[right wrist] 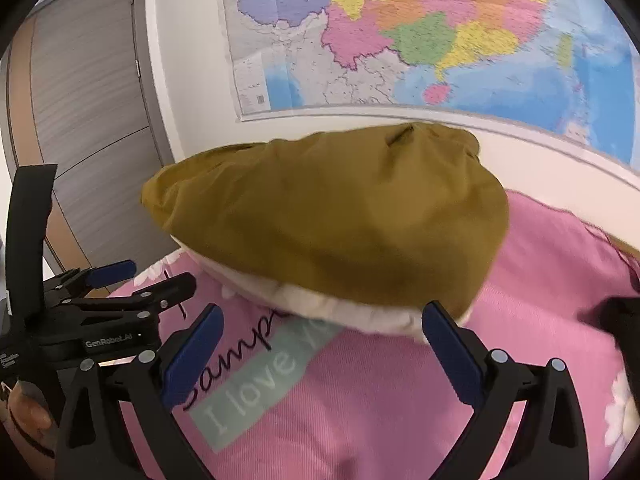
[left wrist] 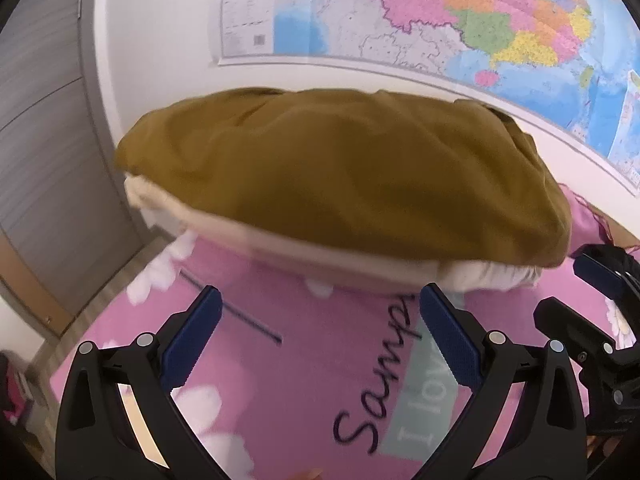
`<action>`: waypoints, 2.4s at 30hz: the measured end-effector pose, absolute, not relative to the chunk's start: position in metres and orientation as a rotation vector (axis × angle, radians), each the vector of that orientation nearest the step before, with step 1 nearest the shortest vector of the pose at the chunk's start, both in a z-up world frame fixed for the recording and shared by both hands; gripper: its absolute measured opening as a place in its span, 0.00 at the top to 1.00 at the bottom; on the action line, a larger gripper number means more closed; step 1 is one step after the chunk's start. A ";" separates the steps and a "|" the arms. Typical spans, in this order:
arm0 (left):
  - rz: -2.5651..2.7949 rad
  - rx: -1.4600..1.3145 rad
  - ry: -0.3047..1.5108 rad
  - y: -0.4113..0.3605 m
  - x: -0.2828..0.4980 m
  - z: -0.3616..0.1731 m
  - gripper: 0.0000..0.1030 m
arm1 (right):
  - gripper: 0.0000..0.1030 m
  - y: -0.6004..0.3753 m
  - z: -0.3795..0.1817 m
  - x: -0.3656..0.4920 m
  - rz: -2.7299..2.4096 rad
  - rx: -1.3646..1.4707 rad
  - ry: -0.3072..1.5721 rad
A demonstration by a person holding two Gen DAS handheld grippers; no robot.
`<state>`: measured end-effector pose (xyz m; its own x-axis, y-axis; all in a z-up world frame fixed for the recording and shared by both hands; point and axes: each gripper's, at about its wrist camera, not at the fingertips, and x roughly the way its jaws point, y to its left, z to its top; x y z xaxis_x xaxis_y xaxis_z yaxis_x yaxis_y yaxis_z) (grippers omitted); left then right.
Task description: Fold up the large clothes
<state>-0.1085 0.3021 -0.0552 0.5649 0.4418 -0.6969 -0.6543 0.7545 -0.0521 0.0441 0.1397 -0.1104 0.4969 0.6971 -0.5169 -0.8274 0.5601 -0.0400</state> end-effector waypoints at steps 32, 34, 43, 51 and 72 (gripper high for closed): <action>0.750 -0.261 0.664 0.224 -0.169 -0.026 0.05 | 0.06 0.072 -0.110 -0.033 0.948 -0.274 0.389; 0.751 -0.255 0.664 0.222 -0.169 -0.025 0.05 | 0.06 0.071 -0.110 -0.036 0.950 -0.273 0.389; 0.753 -0.247 0.663 0.219 -0.173 -0.022 0.05 | 0.06 0.069 -0.108 -0.041 0.963 -0.276 0.384; 0.761 -0.237 0.656 0.217 -0.177 -0.020 0.05 | 0.06 0.069 -0.109 -0.043 0.968 -0.268 0.387; 0.753 -0.229 0.664 0.217 -0.173 -0.020 0.05 | 0.06 0.070 -0.112 -0.041 0.965 -0.254 0.403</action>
